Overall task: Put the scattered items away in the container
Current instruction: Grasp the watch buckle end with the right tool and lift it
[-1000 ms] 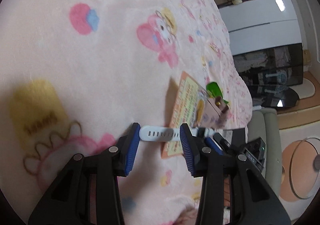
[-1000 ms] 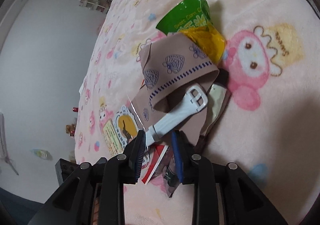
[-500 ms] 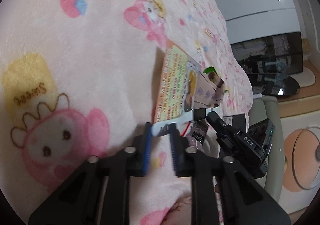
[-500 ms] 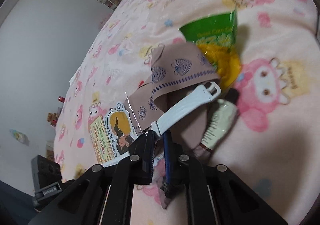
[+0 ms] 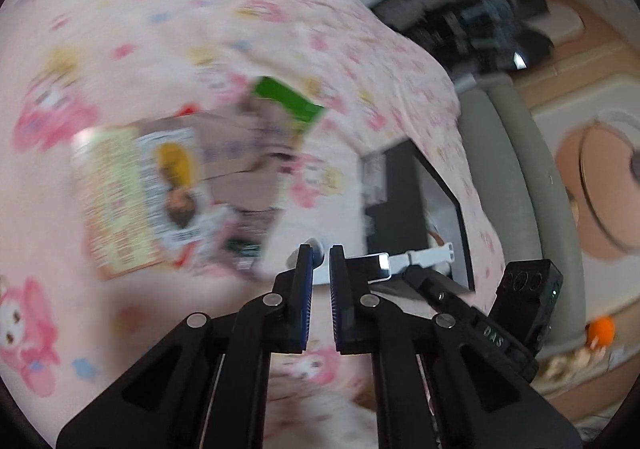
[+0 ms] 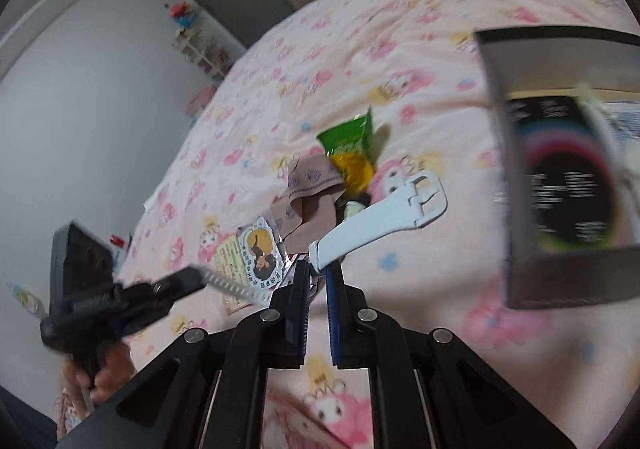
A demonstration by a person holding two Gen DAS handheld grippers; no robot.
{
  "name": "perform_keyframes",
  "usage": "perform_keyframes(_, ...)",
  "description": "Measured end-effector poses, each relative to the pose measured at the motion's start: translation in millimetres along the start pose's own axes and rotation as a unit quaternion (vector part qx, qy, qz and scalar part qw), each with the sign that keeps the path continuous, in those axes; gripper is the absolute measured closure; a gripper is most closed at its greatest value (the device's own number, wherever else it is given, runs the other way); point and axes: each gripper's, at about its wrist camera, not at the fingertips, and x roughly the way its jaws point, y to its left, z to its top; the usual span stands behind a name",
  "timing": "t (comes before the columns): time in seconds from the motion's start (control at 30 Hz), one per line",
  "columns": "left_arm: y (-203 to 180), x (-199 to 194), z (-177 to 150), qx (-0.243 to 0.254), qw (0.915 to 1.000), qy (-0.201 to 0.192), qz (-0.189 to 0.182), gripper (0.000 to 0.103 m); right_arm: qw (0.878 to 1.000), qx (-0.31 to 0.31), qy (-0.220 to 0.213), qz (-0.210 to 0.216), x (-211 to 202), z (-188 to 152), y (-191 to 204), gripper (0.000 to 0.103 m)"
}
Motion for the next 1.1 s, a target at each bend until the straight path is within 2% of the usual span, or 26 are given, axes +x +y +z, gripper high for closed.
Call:
perform_keyframes(0.07,-47.5,18.3,1.0,0.042,0.9988,0.021,-0.010,0.097,1.000,0.008,-0.023,-0.006,-35.5,-2.7,-14.2,0.097)
perform_keyframes(0.17,-102.5,52.3,-14.3,0.077,0.9953,0.051,-0.029,0.097,0.998,0.023,-0.051,-0.034,-80.4,-9.8,-44.4,0.097)
perform_keyframes(0.27,-136.7,98.9,-39.4,0.107,0.9893,0.090,-0.040,0.097,0.993,0.041,-0.051,-0.103,-109.7,-23.5,-85.7,0.097)
perform_keyframes(0.3,-142.1,115.1,-46.1,0.119,0.9872,0.102,-0.029,0.097,0.990,0.049,-0.051,-0.120,-116.5,-28.8,-99.7,0.097)
perform_keyframes(0.4,-144.4,162.4,-65.5,0.125,0.9803,0.148,0.037,0.097,0.988,0.080,-0.033,-0.130,-121.5,-43.4,-139.4,0.097)
perform_keyframes(0.47,-142.2,163.9,-70.9,0.129,0.9793,0.149,0.047,0.097,0.987,0.091,-0.015,-0.131,-119.1,-52.4,-159.0,0.096)
perform_keyframes(0.57,-126.9,156.7,-73.2,0.087,0.9829,0.162,0.009,0.091,0.986,0.120,-0.004,-0.114,-115.4,-62.9,-180.7,0.095)
perform_keyframes(0.7,-108.7,174.3,-81.8,0.032,0.9811,0.188,0.033,0.085,0.983,0.148,-0.020,-0.108,-110.4,-64.9,-195.4,0.094)
perform_keyframes(0.77,-100.4,184.5,-88.0,-0.003,0.9803,0.192,0.045,0.081,0.980,0.148,-0.021,-0.129,-110.0,-67.0,-198.1,0.088)
perform_keyframes(0.83,-96.3,191.3,-92.0,-0.028,0.9810,0.184,0.055,0.079,0.979,0.146,-0.015,-0.144,-108.7,-68.9,-198.2,0.083)
perform_keyframes(0.97,-88.2,191.7,-93.1,-0.058,0.9851,0.145,0.073,0.071,0.978,0.164,-0.020,-0.124,-113.0,-70.1,-201.5,0.077)
perform_keyframes(1.1,-82.3,196.8,-96.0,-0.081,0.9865,0.124,0.070,0.071,0.968,0.219,-0.042,-0.118,-114.4,-67.0,-214.3,0.065)
